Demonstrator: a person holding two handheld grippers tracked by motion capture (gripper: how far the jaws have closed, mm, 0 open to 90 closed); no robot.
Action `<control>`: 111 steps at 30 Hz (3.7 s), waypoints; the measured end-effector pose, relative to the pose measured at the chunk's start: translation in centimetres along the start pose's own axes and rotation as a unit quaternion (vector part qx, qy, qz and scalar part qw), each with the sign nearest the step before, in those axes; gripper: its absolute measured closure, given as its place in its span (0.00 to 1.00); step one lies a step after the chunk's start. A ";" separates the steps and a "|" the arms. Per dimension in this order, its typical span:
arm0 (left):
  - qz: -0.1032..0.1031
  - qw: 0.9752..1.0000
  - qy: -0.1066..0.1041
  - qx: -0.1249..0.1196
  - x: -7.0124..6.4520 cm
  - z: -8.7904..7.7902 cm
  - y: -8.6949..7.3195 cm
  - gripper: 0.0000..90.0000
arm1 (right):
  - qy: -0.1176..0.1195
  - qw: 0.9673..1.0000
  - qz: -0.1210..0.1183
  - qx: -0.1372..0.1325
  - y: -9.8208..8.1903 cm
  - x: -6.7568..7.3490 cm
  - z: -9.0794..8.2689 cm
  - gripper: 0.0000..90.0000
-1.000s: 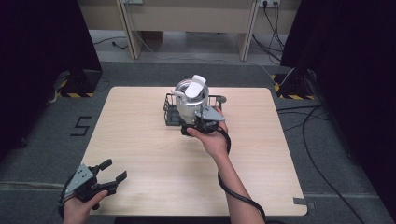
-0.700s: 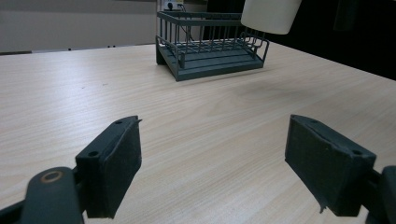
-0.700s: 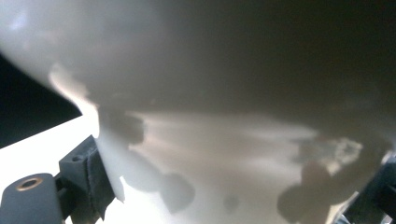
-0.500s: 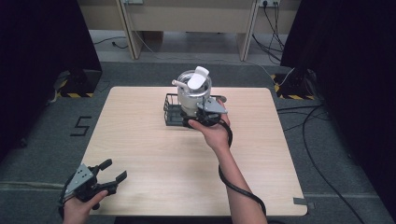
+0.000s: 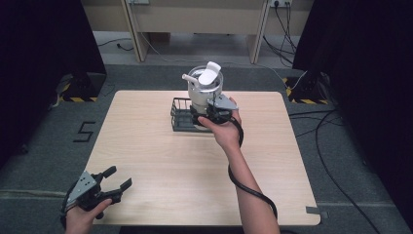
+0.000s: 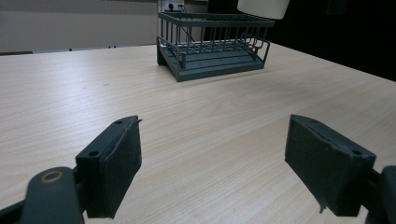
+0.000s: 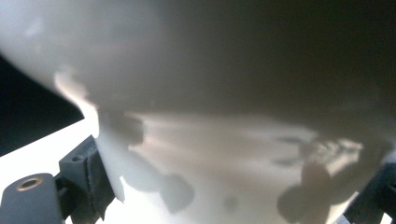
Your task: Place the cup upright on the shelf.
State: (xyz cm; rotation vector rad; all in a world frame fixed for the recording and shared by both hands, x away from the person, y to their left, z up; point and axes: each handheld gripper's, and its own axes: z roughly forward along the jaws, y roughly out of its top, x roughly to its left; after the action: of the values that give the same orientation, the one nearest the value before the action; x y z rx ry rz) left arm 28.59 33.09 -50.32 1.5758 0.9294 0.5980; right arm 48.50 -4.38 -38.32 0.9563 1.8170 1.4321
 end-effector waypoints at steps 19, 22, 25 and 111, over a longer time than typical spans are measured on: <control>-0.003 1.000 0.002 -0.002 0.1 -0.1 0.0 0.20 | -0.019 1.000 0.005 0.005 0.9 -1.5 1.9 0.13; -0.004 1.000 0.003 -0.002 0.1 -0.1 0.0 0.20 | -0.023 1.000 0.007 0.005 1.0 -1.6 2.2 0.13; -0.003 1.000 0.003 -0.002 0.2 -0.1 0.0 0.20 | -0.024 1.000 0.008 0.006 1.1 -1.8 2.4 0.13; -0.010 1.000 0.002 -0.006 0.4 -0.2 0.0 0.20 | -0.048 0.995 0.058 0.062 -2.2 -3.6 10.0 0.13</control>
State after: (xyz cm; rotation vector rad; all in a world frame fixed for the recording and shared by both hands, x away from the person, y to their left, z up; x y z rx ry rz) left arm 28.65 33.56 -50.32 1.5542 0.9417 0.5915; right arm 58.36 -2.48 -42.43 1.1901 1.8223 1.3290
